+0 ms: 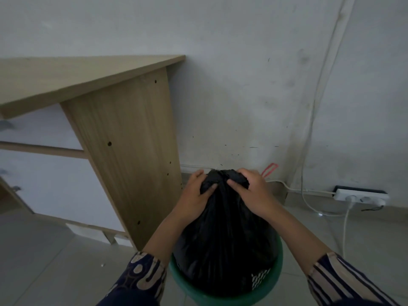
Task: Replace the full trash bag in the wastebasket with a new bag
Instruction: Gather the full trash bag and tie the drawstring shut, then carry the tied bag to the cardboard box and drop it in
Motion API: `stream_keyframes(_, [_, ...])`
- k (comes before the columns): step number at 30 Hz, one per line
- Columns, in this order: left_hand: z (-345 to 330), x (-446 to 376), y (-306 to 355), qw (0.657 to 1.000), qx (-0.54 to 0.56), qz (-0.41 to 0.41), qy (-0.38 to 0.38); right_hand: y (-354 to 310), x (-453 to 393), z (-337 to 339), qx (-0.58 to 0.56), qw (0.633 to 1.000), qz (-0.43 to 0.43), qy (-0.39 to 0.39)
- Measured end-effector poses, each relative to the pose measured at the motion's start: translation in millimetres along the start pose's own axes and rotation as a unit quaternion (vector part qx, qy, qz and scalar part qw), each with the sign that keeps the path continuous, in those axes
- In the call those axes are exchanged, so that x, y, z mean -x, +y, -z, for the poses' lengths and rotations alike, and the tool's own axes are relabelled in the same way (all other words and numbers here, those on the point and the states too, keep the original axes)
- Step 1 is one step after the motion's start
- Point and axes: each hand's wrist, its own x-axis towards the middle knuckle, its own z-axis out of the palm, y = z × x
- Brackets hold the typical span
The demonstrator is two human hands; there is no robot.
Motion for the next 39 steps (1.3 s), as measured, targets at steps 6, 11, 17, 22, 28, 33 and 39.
stream_keyframes(6, [10, 7, 11, 0.997, 0.053, 0.043, -0.023, -18, 8, -1, -0.036, 0.999, -0.011, 0.01])
stream_keyframes(11, [27, 5, 41, 0.999, 0.032, 0.009, 0.006, -51, 6, 12, -0.078, 0.995, -0.011, 0.053])
stream_keyframes(17, [45, -20, 69, 0.997, 0.058, -0.026, 0.047, -82, -20, 31, -0.104, 0.989, 0.013, 0.1])
stream_keyframes(22, [44, -34, 69, 0.993, 0.102, -0.02, 0.046, -80, -42, 35, -0.131, 0.987, -0.011, 0.09])
stream_keyframes(28, [64, -30, 105, 0.995, 0.1, 0.001, 0.013, -115, -54, 67, -0.131, 0.988, -0.072, 0.046])
stream_keyframes(33, [102, -22, 169, 0.995, 0.095, 0.027, -0.009, -180, -58, 107, -0.13, 0.986, -0.106, 0.023])
stream_keyframes(39, [162, 15, 275, 0.988, 0.122, 0.093, 0.025, -291, -50, 161, -0.123, 0.985, -0.123, -0.016])
